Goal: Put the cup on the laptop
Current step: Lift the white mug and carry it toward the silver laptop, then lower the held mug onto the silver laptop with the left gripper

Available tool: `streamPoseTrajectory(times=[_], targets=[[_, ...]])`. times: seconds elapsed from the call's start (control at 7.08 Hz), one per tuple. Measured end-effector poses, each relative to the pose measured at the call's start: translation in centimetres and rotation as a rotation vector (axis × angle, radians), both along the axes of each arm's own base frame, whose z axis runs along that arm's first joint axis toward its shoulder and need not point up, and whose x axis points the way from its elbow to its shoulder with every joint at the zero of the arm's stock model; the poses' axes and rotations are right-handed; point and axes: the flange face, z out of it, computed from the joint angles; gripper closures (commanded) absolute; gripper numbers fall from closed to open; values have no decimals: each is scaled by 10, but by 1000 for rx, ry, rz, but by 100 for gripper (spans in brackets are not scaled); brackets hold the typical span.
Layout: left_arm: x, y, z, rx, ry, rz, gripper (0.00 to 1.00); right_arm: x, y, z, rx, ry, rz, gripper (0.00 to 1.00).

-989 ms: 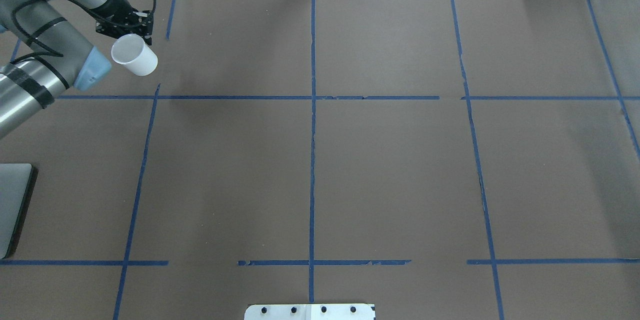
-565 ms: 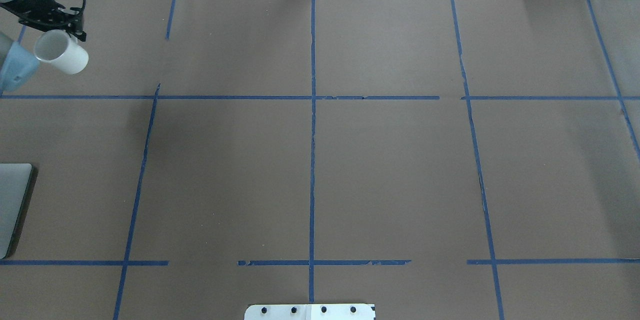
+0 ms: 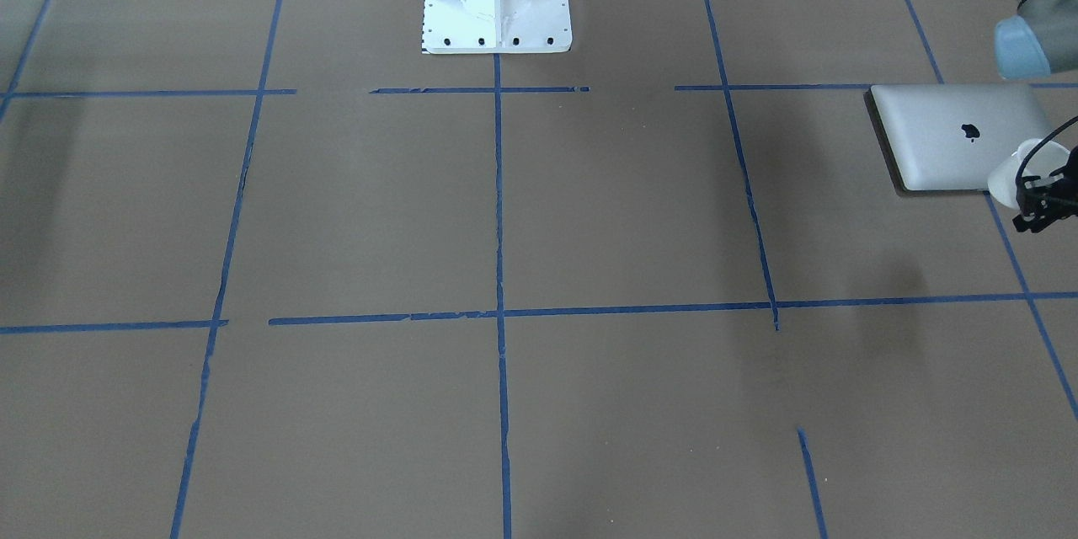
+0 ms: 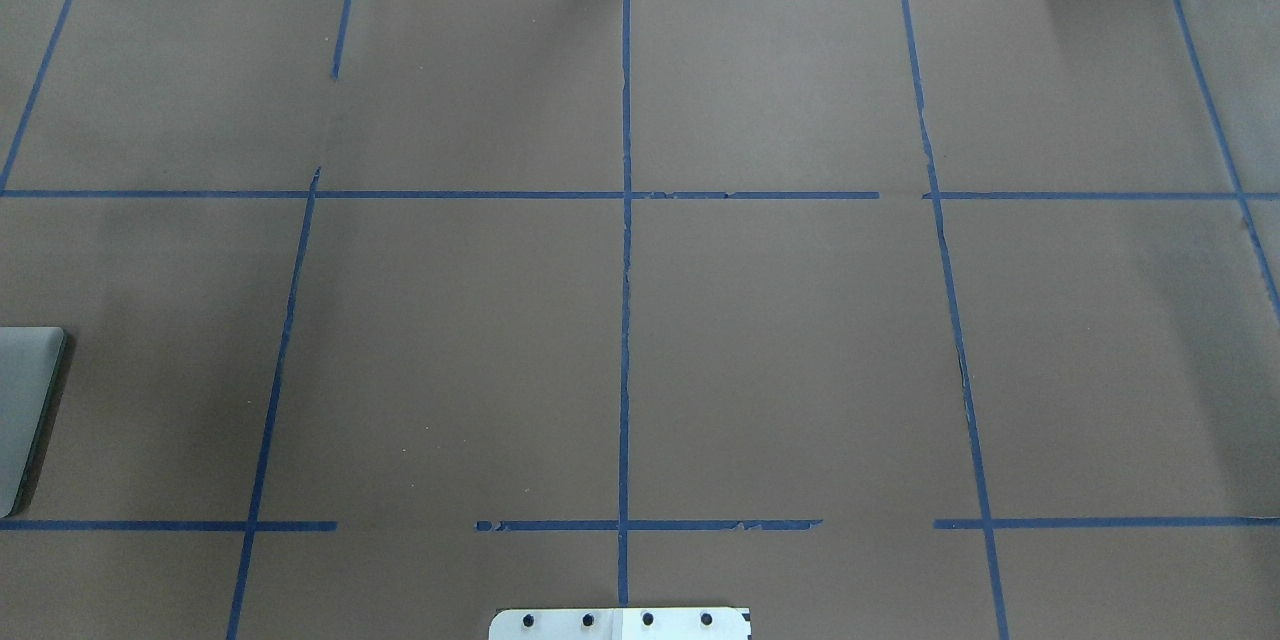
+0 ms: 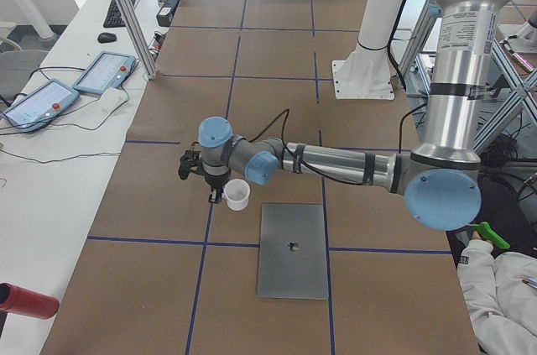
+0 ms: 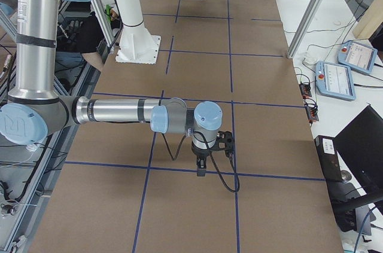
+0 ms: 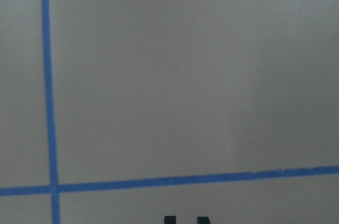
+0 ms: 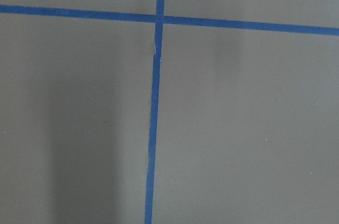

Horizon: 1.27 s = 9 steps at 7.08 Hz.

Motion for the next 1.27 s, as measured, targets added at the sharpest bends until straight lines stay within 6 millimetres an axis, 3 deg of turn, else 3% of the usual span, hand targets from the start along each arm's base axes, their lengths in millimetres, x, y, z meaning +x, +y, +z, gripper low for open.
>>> streamPoseTrajectory(times=[0.28,0.57,0.85,0.99,1.27], targets=[[-21,66,42,-22,4,-24,100,0,0,0,0,0,0,0],[-32,111,77,-23,39,-111,100,0,0,0,0,0,0,0],[-37,135,116,-16,72,-164,100,0,0,0,0,-1,0,0],[-34,139,123,-23,81,-172,100,0,0,0,0,-1,0,0],[-8,142,124,-55,95,-145,100,0,0,0,0,-1,0,0]])
